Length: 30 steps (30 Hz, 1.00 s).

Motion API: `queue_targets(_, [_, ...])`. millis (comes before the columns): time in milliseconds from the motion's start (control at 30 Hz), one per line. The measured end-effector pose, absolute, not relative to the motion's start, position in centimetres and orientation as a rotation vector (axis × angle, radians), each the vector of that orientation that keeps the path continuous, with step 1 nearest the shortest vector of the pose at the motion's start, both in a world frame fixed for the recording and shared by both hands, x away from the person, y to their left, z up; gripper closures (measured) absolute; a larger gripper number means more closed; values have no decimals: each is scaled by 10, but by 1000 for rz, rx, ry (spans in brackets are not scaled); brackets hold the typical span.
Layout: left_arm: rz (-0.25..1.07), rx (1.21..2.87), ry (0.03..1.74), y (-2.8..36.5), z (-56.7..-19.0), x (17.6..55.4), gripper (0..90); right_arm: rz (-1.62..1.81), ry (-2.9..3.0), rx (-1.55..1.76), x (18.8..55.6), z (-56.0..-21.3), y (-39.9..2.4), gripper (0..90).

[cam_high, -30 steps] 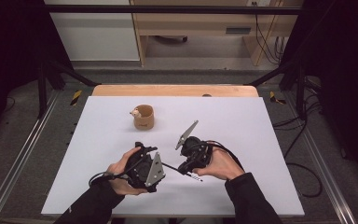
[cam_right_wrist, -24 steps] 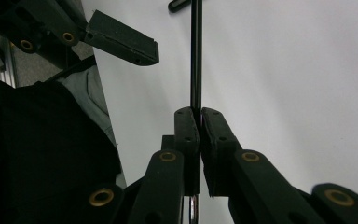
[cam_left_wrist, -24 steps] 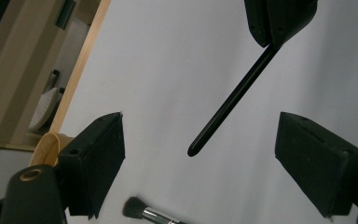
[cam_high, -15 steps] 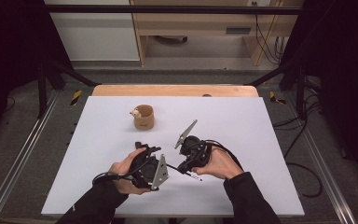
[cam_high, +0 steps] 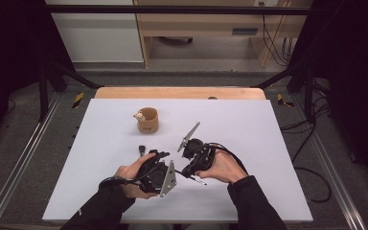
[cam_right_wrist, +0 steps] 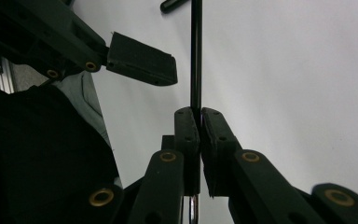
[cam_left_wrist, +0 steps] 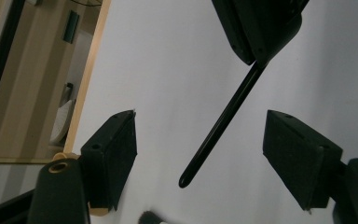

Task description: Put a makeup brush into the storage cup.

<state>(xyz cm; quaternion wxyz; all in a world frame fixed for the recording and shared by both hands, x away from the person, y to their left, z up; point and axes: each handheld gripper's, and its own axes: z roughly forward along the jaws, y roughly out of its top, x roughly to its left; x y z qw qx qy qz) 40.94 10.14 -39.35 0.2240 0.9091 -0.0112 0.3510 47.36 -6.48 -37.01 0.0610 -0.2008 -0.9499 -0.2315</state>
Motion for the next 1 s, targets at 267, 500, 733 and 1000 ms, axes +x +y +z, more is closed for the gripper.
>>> queue_targets(267, [1002,2521,-85,101,-395,409,348,-664,-2875,-599,474,-367,-58,859])
queue_targets(500, [1048,2548,-148,101,-398,408,446,-654,-2872,-598,473,-367,-58,859])
queue_targets(733, [1084,2553,-225,99,-402,407,578,-647,-2873,-584,472,-366,-59,859])
queue_targets(1000, [1112,2573,-309,98,-405,404,703,-635,-2875,-567,471,-367,-57,859])
